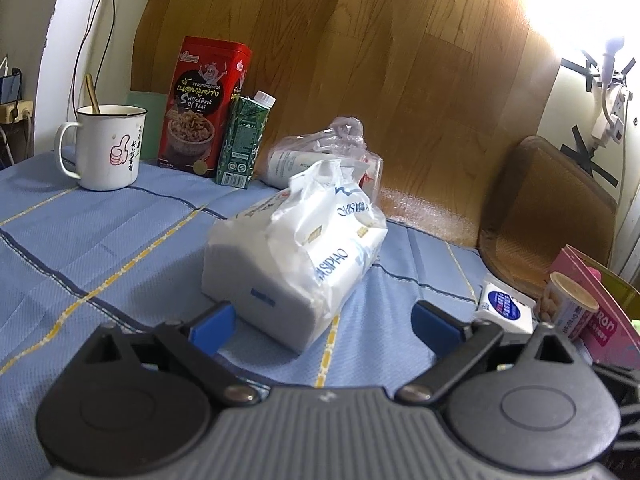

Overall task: Organize soft objects
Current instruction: 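Align the open right gripper around the correction-tape roller, then close the right gripper on the correction-tape roller and lift it, then lower the roller into the pink tin and open the right gripper, then withdraw the right gripper and move it to the white wet-wipe packet, then close the right gripper on the wet-wipe packet edge and lift it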

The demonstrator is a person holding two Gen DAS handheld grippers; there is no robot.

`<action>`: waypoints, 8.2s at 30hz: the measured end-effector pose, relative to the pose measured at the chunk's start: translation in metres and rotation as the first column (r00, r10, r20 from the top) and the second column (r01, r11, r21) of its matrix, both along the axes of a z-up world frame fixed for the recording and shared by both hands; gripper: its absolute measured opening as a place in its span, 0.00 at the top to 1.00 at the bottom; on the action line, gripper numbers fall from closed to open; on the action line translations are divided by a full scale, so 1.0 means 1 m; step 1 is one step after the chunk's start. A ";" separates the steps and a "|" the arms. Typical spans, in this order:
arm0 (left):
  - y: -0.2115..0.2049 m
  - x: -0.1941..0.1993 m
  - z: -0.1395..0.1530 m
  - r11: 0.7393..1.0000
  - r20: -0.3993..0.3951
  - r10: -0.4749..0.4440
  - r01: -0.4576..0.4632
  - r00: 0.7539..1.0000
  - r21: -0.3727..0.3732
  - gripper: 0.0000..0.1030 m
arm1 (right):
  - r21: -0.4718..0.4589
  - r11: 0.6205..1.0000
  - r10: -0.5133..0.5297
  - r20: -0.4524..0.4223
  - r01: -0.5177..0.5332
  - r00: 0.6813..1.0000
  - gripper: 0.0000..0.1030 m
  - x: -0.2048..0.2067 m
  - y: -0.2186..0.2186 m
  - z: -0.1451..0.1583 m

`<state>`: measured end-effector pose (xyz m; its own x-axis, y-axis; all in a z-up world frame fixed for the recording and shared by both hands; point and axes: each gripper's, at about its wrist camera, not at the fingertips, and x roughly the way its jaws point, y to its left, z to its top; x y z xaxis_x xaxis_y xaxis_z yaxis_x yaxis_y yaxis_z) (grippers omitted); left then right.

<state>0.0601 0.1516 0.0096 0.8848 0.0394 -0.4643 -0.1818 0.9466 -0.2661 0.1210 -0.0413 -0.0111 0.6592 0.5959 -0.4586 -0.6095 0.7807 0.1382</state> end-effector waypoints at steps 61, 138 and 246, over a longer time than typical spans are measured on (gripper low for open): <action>-0.126 -0.007 0.006 0.946 -0.170 -0.283 0.304 0.944 0.113 0.01 | 0.054 0.981 -0.187 0.056 0.184 0.981 0.48 -0.099 -0.116 -0.041; -0.337 0.043 0.064 0.744 -0.154 -0.585 0.603 0.796 0.287 0.24 | 0.360 0.716 -0.666 0.097 0.597 0.740 0.62 -0.079 -0.276 -0.007; -0.044 0.030 -0.011 0.994 -0.107 -0.105 0.100 0.989 -0.045 0.08 | -0.201 0.965 -0.136 0.153 0.166 0.979 0.90 0.027 -0.026 -0.013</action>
